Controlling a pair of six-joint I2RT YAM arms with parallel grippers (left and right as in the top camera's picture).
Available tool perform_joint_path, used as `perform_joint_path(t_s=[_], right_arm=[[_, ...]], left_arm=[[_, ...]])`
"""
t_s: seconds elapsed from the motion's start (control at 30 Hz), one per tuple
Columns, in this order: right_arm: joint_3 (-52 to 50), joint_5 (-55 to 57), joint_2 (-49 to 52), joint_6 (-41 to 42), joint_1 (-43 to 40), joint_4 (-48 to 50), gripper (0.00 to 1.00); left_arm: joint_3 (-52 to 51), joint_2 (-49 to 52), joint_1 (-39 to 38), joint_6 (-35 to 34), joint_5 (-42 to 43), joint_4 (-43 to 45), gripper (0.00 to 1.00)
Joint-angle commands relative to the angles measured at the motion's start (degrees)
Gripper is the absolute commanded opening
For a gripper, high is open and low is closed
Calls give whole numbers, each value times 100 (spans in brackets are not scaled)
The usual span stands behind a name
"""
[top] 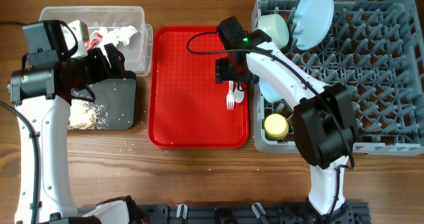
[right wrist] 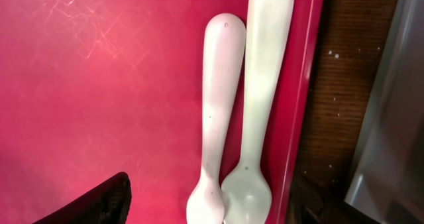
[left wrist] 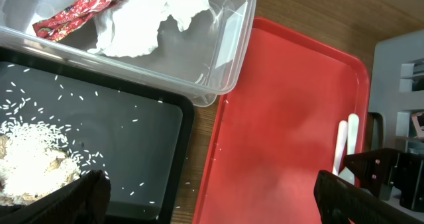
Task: Sort waste into correct bins and load items into the dishwasher rack
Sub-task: 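Move the right gripper to the white fork and spoon and grasp both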
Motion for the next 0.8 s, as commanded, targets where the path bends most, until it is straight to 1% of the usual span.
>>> perform_joint_path(t_s=[0.0,0.13,0.33,0.43,0.57,0.77], right_arm=[[170,94,133,162,13,4,77],[170,-11,247,136,13,44,75],[195,-98,332,-2,13,142,70],[310,37,332,-9,15,-9,70],[815,295,332,11,13,-461,70],[942,507,350,225,13,-404,70]], left_arm=[[44,33,37,114,-11,15,100],[44,33,37,114,-11,15,100],[44,33,37,114,-11,15,100],[44,33,37,114,-11,15,100],[44,33,37,114,-11,15,100],[44,33,37,114,-11,15,100]])
